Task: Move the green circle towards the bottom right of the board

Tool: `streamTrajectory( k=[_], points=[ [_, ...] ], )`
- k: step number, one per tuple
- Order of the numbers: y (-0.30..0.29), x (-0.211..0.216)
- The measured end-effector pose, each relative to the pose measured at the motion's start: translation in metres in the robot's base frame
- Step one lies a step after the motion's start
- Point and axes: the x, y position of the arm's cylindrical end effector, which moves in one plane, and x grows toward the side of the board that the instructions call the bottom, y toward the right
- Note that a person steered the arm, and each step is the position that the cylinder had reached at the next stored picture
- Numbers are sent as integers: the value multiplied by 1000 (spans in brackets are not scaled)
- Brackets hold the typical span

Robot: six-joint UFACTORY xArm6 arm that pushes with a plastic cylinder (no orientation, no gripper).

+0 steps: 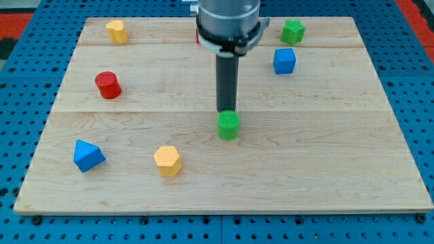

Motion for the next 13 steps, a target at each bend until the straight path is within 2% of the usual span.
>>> streamTrajectory(
  k=[1, 2, 3, 4, 5, 6, 7, 8, 9, 11, 12, 13],
  points=[
    [-22, -3],
    [-36, 26],
    [-6, 75],
    [75, 86],
    [31, 52],
    [31, 11],
    [42, 0],
    [99, 11],
    [127, 59],
    [97, -1],
    [139, 4],
    [161, 39]
  ],
)
